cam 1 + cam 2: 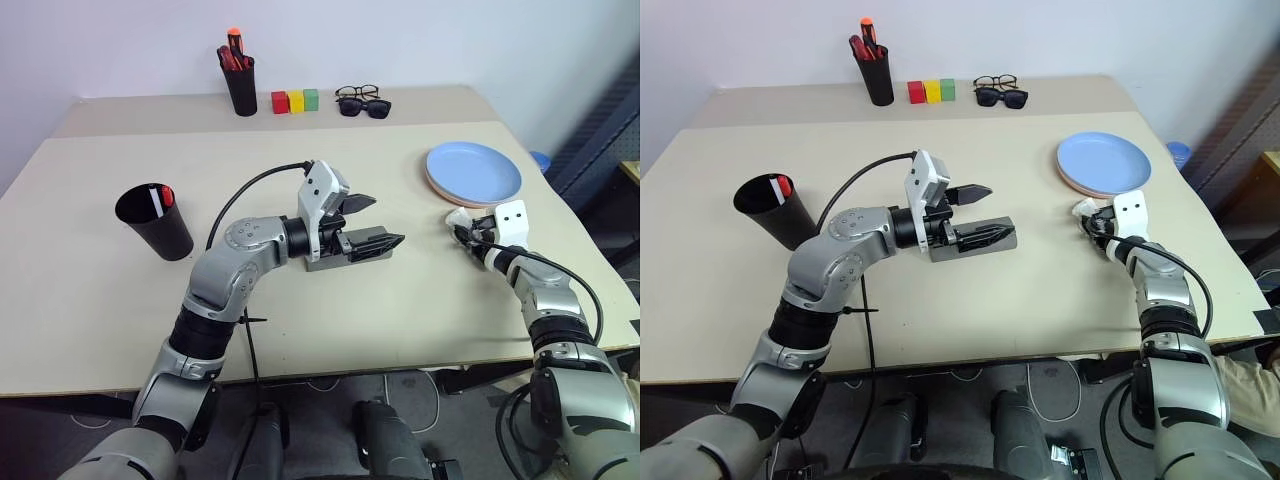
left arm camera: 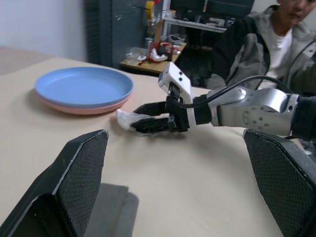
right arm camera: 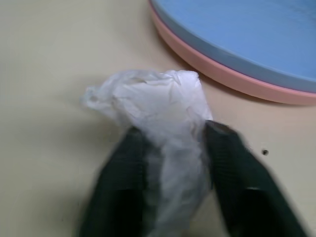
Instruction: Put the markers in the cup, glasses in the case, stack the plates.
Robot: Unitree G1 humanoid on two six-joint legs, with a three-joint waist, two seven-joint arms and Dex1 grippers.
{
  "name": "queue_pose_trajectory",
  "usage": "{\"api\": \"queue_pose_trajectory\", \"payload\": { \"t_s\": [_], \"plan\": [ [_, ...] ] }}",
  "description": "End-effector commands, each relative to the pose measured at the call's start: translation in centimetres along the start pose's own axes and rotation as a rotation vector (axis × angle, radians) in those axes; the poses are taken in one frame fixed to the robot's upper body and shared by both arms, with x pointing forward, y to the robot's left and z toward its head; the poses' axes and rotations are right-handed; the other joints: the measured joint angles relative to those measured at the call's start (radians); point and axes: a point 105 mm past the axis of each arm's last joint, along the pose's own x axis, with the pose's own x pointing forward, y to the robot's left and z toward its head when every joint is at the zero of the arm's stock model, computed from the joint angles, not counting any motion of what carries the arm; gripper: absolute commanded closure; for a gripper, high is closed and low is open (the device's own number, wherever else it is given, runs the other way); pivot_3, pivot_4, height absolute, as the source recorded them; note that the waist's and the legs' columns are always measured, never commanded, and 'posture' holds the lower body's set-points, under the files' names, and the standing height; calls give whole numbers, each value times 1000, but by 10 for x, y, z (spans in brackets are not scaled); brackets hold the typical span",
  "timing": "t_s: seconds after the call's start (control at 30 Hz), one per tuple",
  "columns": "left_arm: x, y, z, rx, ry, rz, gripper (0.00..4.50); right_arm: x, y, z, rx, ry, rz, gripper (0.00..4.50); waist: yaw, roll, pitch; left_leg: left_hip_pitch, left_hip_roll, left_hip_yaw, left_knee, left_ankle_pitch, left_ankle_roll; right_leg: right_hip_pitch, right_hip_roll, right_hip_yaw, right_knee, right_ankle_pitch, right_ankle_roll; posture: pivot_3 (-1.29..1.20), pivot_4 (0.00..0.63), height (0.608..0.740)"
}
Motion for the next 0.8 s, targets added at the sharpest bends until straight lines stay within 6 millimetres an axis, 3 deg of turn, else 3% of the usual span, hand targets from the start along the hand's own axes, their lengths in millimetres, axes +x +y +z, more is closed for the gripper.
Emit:
{"api": "queue_pose_trajectory", "payload": {
  "t_s": [0.03, 0.1, 0.3, 0.43, 0.67, 0.8],
  "plan": [
    [-1, -4, 11, 24, -42, -3, 0, -1, 0, 0, 7, -7, 5, 4451, 0, 0, 0, 0, 0, 0, 0, 0, 0, 0, 0, 0, 0, 0, 0, 0, 150, 740],
    [-1, -4, 11, 23, -43, 1, 0, -2, -1, 6, -6, -24, 1, 4451, -1, 0, 0, 0, 0, 0, 0, 0, 0, 0, 0, 0, 0, 0, 0, 0, 150, 740],
    [-1, -2, 12, 14, -52, 16, 0, -4, 6, 77, -11, -245, 82, 4451, -6, 0, 0, 0, 0, 0, -1, 0, 0, -1, 0, 0, 0, 0, 0, 0, 150, 740],
    [0, 3, 11, 35, -50, 43, 0, 4, -4, 120, -19, -337, 49, 4451, -7, 1, 1, 0, 0, 0, -1, 0, 0, -1, 0, 0, 1, 0, 0, 0, 150, 740],
    [-1, 11, 20, 58, -87, 118, 0, 24, -18, 144, -133, -296, -86, 4451, 0, 1, 1, -1, 0, 0, -3, 0, 0, -1, 0, 0, -2, -1, 1, 0, 150, 740],
    [-6, 15, 22, 65, -96, 166, 0, 30, -22, 146, -164, -245, -160, 3031, -2, 1, 1, -4, 0, 0, -2, 0, 0, -4, 0, 0, -1, -1, 1, 0, 150, 740]
  ]
}}
